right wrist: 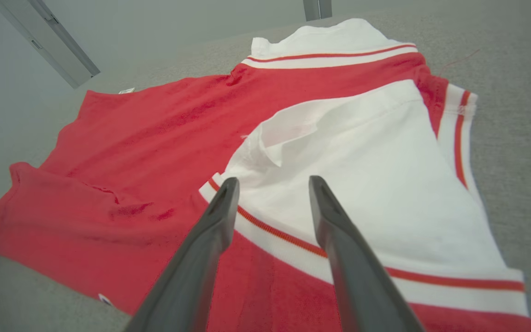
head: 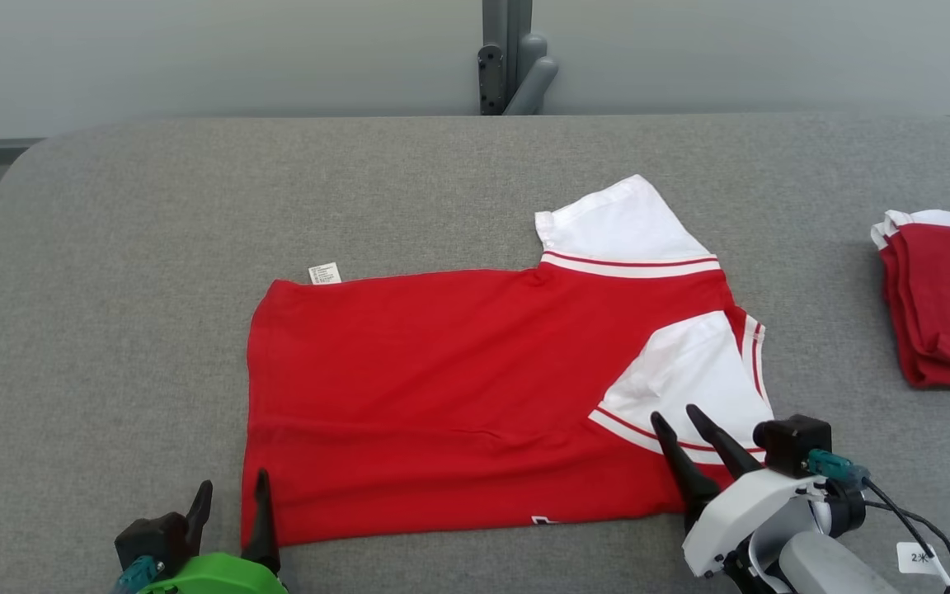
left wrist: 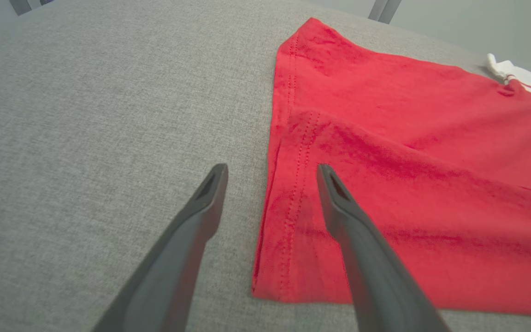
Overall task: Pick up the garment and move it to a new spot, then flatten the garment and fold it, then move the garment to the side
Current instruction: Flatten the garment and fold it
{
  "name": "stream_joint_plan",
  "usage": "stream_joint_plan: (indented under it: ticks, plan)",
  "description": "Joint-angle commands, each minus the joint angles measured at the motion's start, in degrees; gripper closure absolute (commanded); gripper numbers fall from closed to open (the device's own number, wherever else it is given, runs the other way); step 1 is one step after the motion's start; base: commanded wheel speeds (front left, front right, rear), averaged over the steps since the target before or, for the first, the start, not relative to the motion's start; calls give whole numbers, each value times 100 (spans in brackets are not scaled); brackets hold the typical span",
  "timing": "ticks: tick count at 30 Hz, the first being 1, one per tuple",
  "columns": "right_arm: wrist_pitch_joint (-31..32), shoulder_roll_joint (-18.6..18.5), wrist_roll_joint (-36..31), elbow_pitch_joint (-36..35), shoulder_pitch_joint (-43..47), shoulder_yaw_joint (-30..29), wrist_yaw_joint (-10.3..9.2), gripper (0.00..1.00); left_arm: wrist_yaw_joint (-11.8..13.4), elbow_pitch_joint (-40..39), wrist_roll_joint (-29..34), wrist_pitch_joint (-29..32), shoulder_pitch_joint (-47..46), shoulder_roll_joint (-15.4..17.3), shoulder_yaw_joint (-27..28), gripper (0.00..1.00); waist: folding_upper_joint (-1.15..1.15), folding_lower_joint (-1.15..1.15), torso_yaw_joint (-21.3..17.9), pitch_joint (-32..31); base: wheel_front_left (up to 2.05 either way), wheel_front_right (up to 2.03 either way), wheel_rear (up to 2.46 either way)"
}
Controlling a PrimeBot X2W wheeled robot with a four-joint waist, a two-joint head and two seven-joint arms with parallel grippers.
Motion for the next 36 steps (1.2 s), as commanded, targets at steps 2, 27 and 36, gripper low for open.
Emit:
stream_joint_plan:
  ticks: [2,27,36]
  plan:
    - [0,-9,23,108,-149,4,-3,51,31,-18,-46,0,-122,12,-64,0,0,0,166,161,0,0,0]
    - [1,-51,-70,253,-1382,-126,-3,0,191,-175,-219,1,-1208,16,-430,0,0,0,214,765,0,0,0]
    - [0,-266,-163,-265,-1139,-547,-3,0,-20,1015,89,0,-2412,305,-252,0,0,0,-321,1055,0,0,0]
